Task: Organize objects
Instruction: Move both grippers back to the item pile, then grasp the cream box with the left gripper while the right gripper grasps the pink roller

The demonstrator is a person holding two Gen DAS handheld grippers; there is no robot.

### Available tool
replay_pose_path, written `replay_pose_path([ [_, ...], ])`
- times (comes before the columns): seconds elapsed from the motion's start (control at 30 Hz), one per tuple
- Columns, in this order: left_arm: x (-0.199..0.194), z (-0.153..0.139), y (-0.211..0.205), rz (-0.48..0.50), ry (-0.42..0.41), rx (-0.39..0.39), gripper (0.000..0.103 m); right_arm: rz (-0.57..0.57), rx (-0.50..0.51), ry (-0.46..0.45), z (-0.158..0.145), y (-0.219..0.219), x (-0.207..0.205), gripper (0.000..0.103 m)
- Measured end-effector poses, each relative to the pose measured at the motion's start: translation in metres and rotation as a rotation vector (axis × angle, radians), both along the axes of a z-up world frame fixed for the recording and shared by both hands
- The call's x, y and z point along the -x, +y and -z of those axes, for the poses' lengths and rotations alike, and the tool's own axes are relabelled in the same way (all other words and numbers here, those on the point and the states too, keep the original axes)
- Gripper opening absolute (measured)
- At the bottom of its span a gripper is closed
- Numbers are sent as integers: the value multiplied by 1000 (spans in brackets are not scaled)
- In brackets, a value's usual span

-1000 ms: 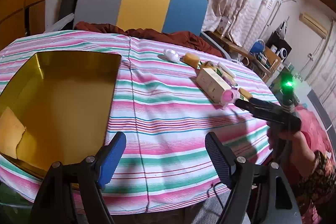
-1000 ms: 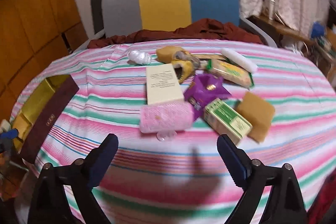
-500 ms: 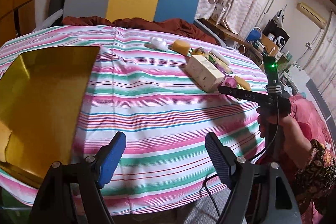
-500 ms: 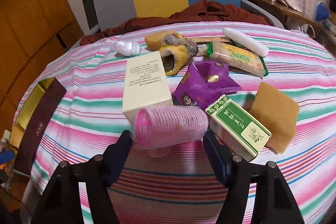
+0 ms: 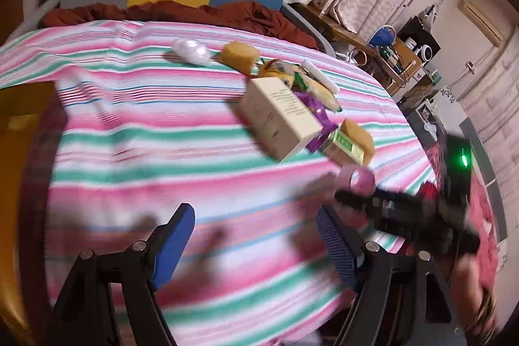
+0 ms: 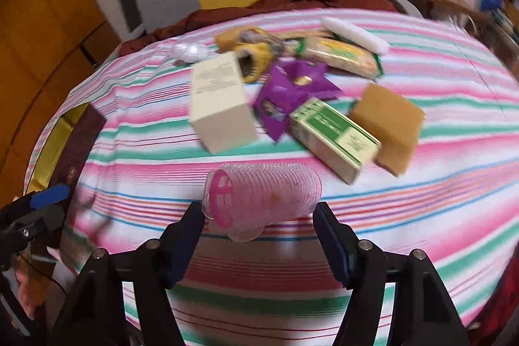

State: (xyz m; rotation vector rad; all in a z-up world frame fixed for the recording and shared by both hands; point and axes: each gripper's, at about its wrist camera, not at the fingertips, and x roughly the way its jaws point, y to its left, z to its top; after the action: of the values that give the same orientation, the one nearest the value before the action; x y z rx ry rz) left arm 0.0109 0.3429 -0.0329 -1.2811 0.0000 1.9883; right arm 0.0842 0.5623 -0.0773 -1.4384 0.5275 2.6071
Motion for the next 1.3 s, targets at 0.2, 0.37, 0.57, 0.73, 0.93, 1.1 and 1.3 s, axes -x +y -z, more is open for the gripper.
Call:
replay_pose_path([
  [0.2,24,1,68,2,-57,-11,81,7,7,-27,0,5,-1,69],
  [0.37,45,10,113,-35,-108,24,82,6,-3,-38,-1,5,-1,69],
  [0.57,54,25,141,-46,-102,147,84,57,43,-45,-1,21,-6,69],
  [0.73,54,41,131,-48,-75,205,84,77,67,-42,-1,28,-7,69],
  [0.93,51,46,96,-55,-36,161,70,64,71,-36,-2,25,-5,69],
  [1.1,48,45,71,-66,-10,138,51,48,69,-24,-2,20,-3,69],
  [1.3,44,42,50,-69,-1,104,51,25,81,21,-7,15,-1,69],
])
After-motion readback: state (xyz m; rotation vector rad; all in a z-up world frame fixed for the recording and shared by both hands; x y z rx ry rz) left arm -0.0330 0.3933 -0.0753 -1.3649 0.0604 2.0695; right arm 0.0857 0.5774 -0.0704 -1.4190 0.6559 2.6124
